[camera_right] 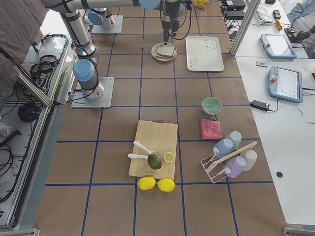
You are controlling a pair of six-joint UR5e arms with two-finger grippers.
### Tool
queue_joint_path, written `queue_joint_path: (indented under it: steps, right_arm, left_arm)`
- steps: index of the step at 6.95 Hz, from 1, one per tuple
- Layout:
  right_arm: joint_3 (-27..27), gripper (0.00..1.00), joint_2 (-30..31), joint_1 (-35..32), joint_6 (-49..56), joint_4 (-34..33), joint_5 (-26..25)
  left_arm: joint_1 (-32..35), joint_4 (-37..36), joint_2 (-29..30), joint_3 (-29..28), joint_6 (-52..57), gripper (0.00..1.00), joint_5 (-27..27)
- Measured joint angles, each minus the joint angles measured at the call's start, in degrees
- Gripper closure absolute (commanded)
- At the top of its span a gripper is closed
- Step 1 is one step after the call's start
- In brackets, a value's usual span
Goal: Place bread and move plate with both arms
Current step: 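Lower the left gripper and grip the white plate rim, then slide the plate with the left gripper onto the bear tray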
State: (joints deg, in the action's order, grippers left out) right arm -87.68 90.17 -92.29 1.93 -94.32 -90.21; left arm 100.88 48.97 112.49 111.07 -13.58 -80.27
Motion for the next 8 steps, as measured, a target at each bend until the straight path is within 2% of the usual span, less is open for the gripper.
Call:
queue_joint_path:
  steps: [1,5,7,8]
  right_arm:
    - [-0.05,0.0,-0.01,-0.01,0.03,-0.01,-0.02]
    - [-0.11,0.0,-0.08,-0.09,0.27,-0.02,-0.04]
    - [-0.12,0.0,-0.09,-0.09,0.27,0.03,-0.11]
    - [-0.12,0.0,-0.11,-0.09,0.27,0.05,-0.13]
  left_arm:
    - [0.2,-0.03,0.18,0.01,-0.5,1.0,0.07]
    - [0.56,0.26,-0.11,-0.5,-2.98,1.0,0.38]
    - [0.06,3.49,-1.39,-2.87,-3.86,1.0,2.98]
    - [-0.37,7.11,-1.87,-5.83,-4.45,1.0,3.69]
